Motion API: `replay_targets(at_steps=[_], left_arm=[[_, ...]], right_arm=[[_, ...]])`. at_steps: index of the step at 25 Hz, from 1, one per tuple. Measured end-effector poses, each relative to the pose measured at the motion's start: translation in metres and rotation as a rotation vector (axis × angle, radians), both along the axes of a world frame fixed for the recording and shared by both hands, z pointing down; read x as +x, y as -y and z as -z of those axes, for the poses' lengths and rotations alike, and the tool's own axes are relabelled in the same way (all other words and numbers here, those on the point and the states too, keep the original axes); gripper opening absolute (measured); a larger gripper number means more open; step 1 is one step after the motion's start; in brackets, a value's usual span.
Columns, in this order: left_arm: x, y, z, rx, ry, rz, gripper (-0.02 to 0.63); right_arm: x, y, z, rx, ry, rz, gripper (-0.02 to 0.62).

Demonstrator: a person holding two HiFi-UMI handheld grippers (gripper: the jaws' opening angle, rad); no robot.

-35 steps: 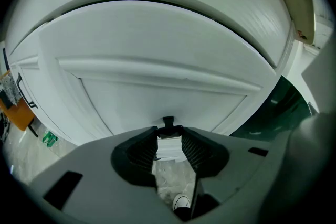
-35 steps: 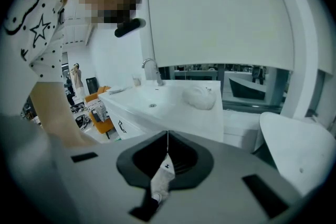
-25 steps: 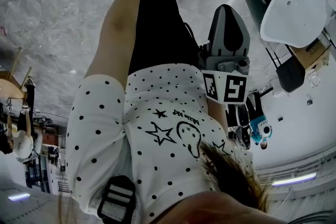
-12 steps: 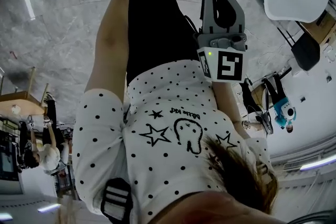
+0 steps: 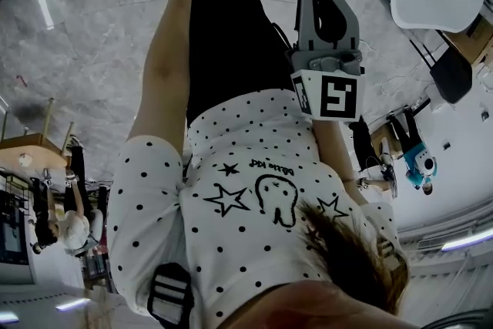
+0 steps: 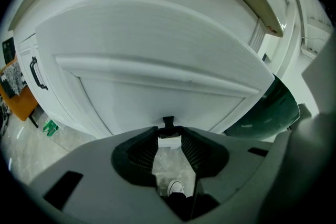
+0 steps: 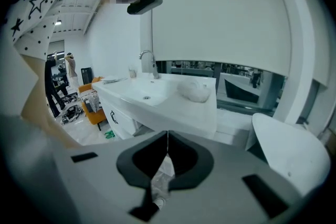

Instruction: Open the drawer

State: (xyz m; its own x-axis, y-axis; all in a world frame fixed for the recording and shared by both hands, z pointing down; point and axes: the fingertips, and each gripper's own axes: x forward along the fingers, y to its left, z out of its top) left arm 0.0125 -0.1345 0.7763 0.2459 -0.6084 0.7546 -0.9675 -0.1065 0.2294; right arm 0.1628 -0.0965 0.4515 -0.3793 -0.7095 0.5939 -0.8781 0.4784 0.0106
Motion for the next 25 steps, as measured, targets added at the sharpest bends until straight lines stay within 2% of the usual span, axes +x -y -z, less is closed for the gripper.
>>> replay_targets(at_steps=[18,25], left_arm=[[-0.001,-0.045,-0.01,-0.031,-0.002,-0.017,0.141],[0.002,-0.047,-0.01,-0.022,-0.008,-0.027,0.14]], right_arm=[[-0.014,-0.01,-0.011,-0.022,0.013,0.044,0.014],[-0.016,-0.017,-0.015,-0.032,0.019,0.046,0.014]])
